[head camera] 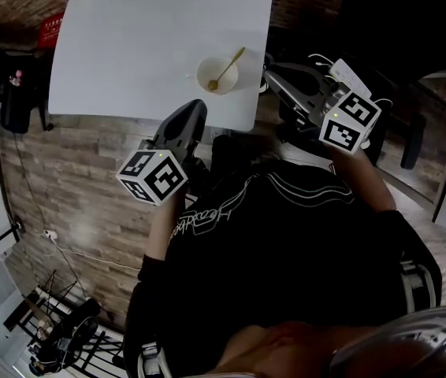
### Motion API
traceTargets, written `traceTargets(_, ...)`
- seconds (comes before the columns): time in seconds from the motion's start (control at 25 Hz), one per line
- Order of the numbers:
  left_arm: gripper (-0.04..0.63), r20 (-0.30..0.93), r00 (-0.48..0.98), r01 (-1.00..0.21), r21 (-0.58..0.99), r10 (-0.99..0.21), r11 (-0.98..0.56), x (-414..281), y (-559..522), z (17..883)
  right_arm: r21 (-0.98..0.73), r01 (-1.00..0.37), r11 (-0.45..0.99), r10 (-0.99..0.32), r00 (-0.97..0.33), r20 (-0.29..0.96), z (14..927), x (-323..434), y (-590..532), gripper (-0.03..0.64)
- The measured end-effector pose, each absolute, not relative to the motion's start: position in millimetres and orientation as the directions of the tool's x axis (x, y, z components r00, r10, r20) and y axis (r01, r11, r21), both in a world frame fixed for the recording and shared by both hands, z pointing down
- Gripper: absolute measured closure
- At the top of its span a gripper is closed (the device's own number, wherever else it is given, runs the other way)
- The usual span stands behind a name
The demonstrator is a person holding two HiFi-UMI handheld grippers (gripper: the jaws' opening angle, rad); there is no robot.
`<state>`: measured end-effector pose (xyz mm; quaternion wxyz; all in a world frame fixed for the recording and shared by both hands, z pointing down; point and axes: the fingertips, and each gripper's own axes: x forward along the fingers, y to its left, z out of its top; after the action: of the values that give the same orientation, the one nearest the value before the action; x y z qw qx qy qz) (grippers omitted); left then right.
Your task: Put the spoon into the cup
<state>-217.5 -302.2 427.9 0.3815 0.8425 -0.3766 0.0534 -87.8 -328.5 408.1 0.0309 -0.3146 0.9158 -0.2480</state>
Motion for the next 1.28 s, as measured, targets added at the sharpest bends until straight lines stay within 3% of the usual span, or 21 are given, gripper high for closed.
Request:
traceTargets(0.4,0.591,0.252,0.707,-0.674,0.522,-0.661,-0.523,-196,-266,364,-0.424,-0.385,0.819,-0.415,-0.91,0.024,358,-101,-278,0.62)
traceTargets(0.8,0.591,0.183,0.677,-0.7,0.459,-0.713,-0.547,-190,-254,329,-0.474,-0.292,0.831,-0.358,-0.932,-0.055,334,-107,-266,0.62)
traceTargets(1.28,0.591,0.182,0.64,-0.744,0.388,-0.746,-0.544,-192,-244,316,-0.437,-0.269,0.858,-0.318,-0.947,-0.041,326,-110,-260,0.62)
